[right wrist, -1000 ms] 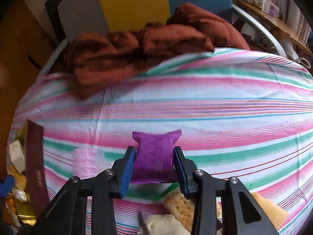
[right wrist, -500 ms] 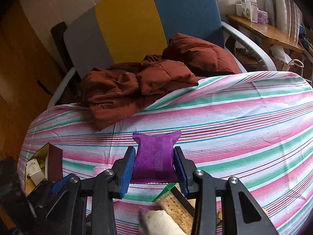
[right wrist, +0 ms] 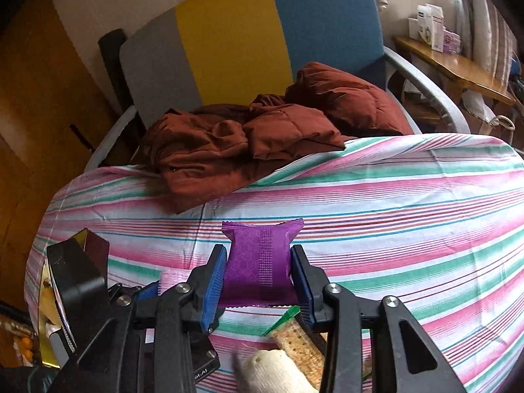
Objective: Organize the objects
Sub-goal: 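Grasp the purple packet with the right tool while the left tool grasps the pink hair roller, then carry both items to the gold tray and open both tools to drop them, then withdraw both tools from the tray toward the remaining items, then grasp the green essential oil box with the left tool while the right tool grasps the cracker packet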
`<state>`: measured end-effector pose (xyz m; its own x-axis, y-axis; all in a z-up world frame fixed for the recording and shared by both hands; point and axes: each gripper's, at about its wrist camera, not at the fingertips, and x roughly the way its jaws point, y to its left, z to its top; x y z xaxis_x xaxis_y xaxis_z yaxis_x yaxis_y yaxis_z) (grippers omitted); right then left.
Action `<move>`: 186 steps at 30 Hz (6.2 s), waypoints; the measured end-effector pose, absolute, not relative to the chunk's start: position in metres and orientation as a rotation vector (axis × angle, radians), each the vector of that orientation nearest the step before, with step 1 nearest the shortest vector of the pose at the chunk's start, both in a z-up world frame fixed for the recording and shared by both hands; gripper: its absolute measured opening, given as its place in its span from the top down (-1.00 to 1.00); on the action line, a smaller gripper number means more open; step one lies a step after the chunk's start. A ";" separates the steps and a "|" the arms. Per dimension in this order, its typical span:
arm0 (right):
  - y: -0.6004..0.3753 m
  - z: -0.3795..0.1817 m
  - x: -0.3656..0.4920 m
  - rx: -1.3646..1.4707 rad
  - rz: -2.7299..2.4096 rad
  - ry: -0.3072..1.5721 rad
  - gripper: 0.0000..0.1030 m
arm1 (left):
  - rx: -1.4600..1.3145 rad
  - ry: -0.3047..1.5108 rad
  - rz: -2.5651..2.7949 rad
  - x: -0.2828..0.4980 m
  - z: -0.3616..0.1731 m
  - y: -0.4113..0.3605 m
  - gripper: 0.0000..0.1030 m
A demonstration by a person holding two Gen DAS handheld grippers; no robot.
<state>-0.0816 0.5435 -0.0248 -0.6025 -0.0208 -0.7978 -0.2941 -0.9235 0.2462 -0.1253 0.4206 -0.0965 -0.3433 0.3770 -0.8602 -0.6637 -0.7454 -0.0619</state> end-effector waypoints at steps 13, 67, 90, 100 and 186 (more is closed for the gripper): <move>0.513 -0.024 -0.084 -1.322 2.792 0.524 0.24 | -1.122 0.284 2.119 -0.087 -0.046 0.363 -0.31; 0.208 -0.047 -0.035 -1.757 3.122 0.576 -0.05 | -1.230 0.020 2.527 -0.032 -0.040 0.006 -0.62; 0.208 -0.026 -0.009 -1.521 3.056 0.211 -0.15 | -1.053 0.032 2.636 -0.025 0.000 0.017 -0.77; 0.220 -0.026 -0.007 -1.417 2.989 0.168 -0.15 | -0.994 0.120 2.661 -0.017 0.003 0.032 -0.82; 0.594 -0.041 0.134 -0.705 2.181 1.263 -0.39 | -0.875 0.507 1.799 0.035 -0.044 0.367 -0.64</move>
<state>0.1344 0.5943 -0.0414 -0.7301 0.1748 -0.6606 -0.6600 -0.4306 0.6156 0.0349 0.3672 -0.0445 -0.2087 0.6143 -0.7610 -0.9212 -0.3848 -0.0580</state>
